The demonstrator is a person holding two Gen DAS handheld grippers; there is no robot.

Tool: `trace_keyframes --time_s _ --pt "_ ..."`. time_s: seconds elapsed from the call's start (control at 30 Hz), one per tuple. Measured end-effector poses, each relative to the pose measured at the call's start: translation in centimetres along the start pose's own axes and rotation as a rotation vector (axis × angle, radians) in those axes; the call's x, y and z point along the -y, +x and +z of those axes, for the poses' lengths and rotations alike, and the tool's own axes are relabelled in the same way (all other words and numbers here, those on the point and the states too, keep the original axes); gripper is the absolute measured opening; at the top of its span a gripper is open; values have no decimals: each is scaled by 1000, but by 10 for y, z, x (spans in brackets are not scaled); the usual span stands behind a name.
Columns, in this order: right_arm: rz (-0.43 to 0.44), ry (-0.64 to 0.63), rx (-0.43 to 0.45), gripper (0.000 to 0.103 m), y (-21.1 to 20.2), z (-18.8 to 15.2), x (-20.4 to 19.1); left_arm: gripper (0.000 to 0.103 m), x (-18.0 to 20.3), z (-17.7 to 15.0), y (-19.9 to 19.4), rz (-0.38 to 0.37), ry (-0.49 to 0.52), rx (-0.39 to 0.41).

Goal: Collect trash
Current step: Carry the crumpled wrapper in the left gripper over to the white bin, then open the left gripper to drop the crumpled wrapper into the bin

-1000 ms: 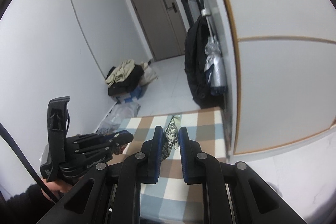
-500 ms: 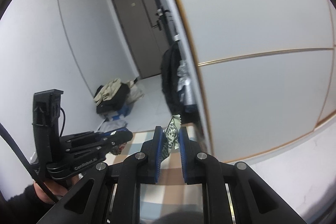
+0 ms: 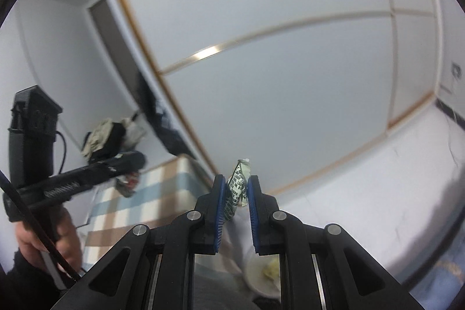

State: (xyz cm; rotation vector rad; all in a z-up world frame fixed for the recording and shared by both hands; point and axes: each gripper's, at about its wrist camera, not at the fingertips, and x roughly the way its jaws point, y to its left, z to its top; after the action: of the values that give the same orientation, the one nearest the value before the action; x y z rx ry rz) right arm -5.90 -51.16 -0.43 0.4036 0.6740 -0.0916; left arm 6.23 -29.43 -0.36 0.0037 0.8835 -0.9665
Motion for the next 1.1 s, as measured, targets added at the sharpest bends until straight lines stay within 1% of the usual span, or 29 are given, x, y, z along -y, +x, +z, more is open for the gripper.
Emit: trace_keyframes --time_s 0.1,0.2,0.37,0.5,0.57,0.63,0.7,0.77,0.83,0.9,0.97,1.0,1.07,1.1 --pt "-40 57 -69 15 24 -12 34 5 -4 -9 27 -5 -25 -62" --pt "-55 111 -147 15 56 -26 60 5 -12 -21 56 -7 -60 -136" --pt "-52 150 -275 15 108 -53 86 5 -18 -33 91 -2 -87 -226" --pt "-33 193 -368 15 144 -76 97 5 -22 -41 116 1 -100 -296" --pt "-28 206 -405 15 158 -85 103 5 -25 -43 119 -1 -113 -317" --pt "-16 212 -444 15 172 -97 107 5 -26 -45 125 -22 -117 -337" --pt "0 217 -485 16 185 -107 106 5 -26 -47 134 -17 -109 -364" --pt "12 221 -514 17 196 -118 108 5 -26 -48 144 -19 -109 -385" --pt "42 239 -542 17 205 -127 111 5 -28 -50 152 -20 -116 -411" --pt "57 249 -556 18 211 -132 111 5 -29 -53 161 -18 -125 -436" --pt "74 258 -568 25 212 -136 116 5 -30 -55 166 -15 -129 -453" --pt "83 265 -571 32 212 -138 117 5 -31 -56 169 -12 -130 -462" --pt "87 272 -559 40 212 -139 118 5 -32 -58 177 -3 -135 -488" --pt "77 273 -552 49 210 -139 120 5 -32 -59 181 -2 -138 -497"
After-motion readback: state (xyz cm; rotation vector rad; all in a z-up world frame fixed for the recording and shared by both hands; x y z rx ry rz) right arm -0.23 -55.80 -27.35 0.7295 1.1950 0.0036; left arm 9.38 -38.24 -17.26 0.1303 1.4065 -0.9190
